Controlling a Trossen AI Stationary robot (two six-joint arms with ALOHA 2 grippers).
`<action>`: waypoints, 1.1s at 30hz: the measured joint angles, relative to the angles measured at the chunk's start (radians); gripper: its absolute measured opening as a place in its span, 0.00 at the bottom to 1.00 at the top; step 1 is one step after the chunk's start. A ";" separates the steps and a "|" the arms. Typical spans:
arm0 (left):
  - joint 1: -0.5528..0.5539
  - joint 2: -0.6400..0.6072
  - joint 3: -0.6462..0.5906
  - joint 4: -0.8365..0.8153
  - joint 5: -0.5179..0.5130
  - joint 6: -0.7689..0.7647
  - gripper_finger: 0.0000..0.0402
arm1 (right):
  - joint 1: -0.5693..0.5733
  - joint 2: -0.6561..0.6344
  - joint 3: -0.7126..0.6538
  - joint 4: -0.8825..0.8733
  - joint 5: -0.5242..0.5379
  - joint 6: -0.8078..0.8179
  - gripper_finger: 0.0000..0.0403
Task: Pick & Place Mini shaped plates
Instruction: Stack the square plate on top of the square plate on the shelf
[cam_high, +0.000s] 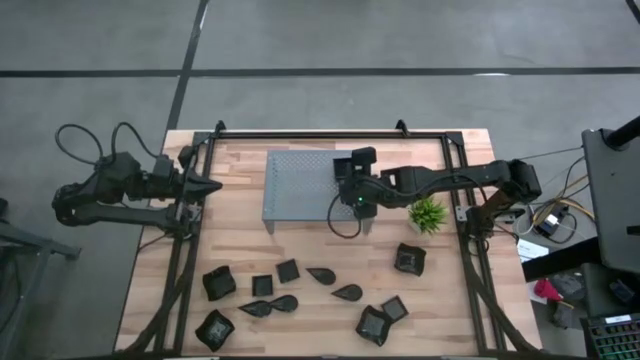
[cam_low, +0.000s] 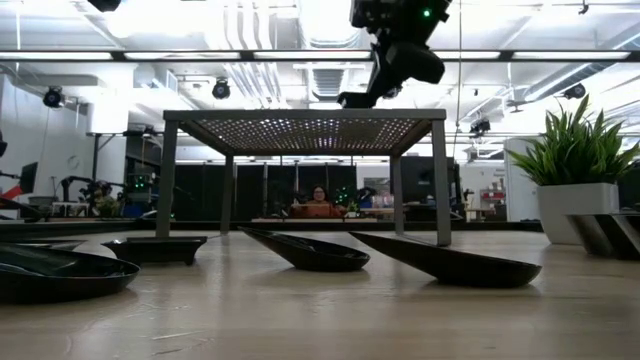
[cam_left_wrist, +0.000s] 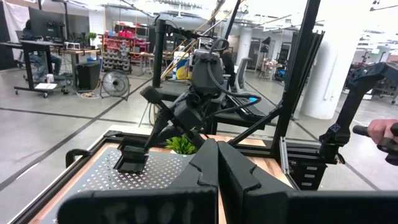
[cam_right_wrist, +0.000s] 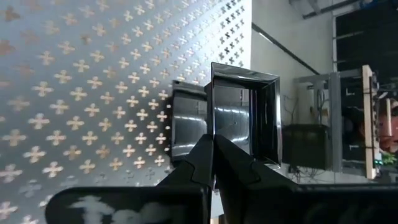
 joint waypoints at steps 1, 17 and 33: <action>0.000 0.000 0.000 0.000 0.000 0.000 0.00 | -0.005 0.000 -0.001 0.003 -0.012 0.004 0.02; 0.000 0.000 0.000 0.000 0.000 0.000 0.00 | -0.032 0.015 -0.008 0.024 -0.064 0.012 0.02; 0.000 0.000 0.000 0.000 0.000 0.000 0.00 | -0.049 0.020 -0.009 0.021 -0.068 0.062 0.02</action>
